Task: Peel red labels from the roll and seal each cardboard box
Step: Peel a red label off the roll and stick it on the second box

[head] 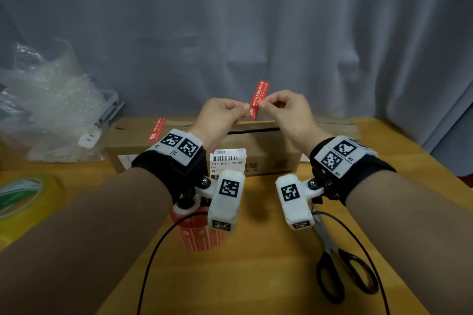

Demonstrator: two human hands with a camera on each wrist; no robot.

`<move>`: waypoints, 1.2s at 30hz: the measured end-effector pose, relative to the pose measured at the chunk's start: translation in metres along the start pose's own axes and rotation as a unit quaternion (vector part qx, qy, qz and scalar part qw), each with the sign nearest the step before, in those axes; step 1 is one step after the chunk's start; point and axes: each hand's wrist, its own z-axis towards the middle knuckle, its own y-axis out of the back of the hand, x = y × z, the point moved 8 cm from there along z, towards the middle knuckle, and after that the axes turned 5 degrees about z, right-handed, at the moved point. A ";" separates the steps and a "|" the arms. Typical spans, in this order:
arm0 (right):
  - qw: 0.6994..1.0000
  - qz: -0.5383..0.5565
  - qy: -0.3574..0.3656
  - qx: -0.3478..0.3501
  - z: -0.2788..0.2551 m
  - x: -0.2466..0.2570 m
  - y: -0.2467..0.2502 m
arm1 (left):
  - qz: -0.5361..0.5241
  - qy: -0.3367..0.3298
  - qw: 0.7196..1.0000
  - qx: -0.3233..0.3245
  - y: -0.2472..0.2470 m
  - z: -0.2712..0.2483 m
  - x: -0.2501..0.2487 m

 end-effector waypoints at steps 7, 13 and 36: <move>0.998 0.054 -0.044 0.000 0.009 -0.020 0.010 | 0.284 -0.036 0.955 0.074 0.003 0.009 0.010; 0.988 0.025 -0.134 0.067 0.002 -0.037 0.003 | 0.559 -0.058 0.789 0.248 -0.028 -0.003 0.034; 0.903 -0.056 -0.378 0.195 0.001 -0.085 -0.043 | 0.657 -0.040 0.691 0.300 -0.038 -0.001 0.058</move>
